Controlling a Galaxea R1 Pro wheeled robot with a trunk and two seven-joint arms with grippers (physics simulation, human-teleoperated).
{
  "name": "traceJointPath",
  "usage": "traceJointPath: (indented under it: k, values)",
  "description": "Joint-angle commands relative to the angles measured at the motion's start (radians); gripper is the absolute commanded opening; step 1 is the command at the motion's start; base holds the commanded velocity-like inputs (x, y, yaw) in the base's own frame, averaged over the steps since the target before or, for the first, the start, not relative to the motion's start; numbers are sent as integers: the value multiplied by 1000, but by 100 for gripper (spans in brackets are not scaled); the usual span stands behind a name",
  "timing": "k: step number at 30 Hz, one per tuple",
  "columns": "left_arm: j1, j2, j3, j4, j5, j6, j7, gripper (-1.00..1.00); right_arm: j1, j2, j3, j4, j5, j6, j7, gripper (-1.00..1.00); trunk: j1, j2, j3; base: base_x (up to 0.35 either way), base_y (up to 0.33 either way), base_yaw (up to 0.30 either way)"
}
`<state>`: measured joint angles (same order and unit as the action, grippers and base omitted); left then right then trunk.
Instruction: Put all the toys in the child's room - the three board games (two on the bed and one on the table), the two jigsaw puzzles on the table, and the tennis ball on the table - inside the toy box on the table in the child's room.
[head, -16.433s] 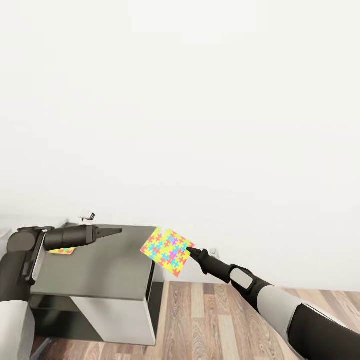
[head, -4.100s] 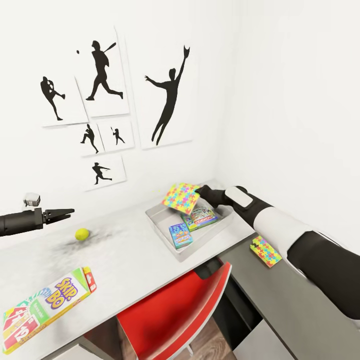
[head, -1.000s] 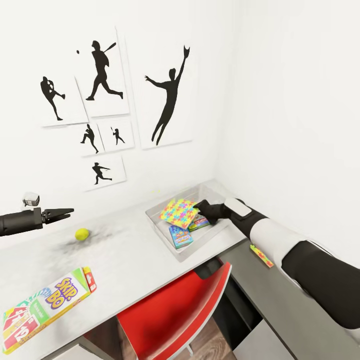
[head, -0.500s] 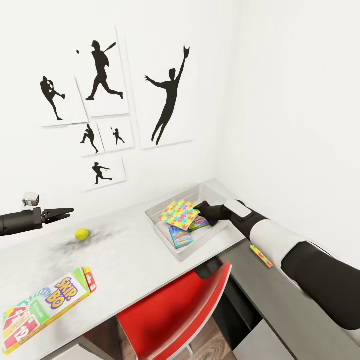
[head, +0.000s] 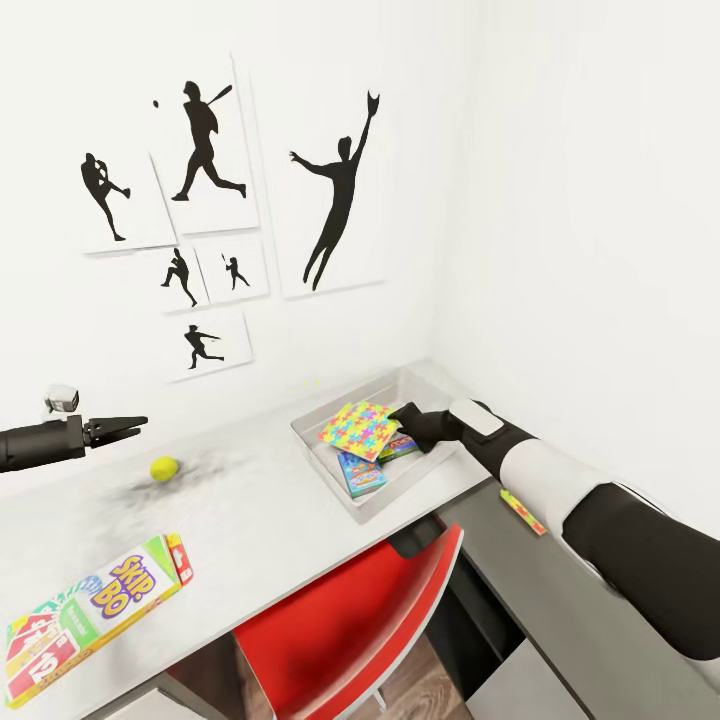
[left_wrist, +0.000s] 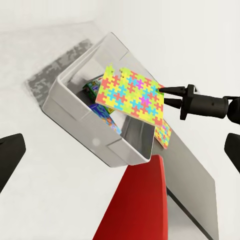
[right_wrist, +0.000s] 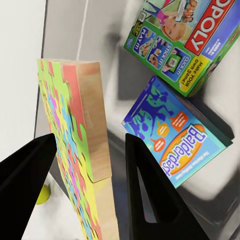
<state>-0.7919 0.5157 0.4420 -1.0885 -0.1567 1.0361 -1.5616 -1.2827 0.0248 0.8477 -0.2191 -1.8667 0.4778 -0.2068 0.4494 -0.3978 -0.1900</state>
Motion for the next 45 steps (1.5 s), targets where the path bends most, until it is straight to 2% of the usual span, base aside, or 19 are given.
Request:
traceJointPath:
  k: [1,12,13,45]
  values:
    - [-1,0,1,-1,-10,10,-9,100,-1,0,4,-1,-8,1,-6,-100,1,-2,-2,0,0,0]
    - [-1,0,1,-1,-10,10,-9,100,-1,0,4,-2,-8,1,-5,-100,1,-2,-2,0,0,0]
    - [-1,0,1,-1,-10,10,-9,100,-1,0,4,-2,-8,1,-5,100,1,-2,-2,0,0,0]
    - [-1,0,3,-1,-9,10,-9,100,0,-3,4,-13,-9,-31,1,100,1,-2,-2,0,0,0]
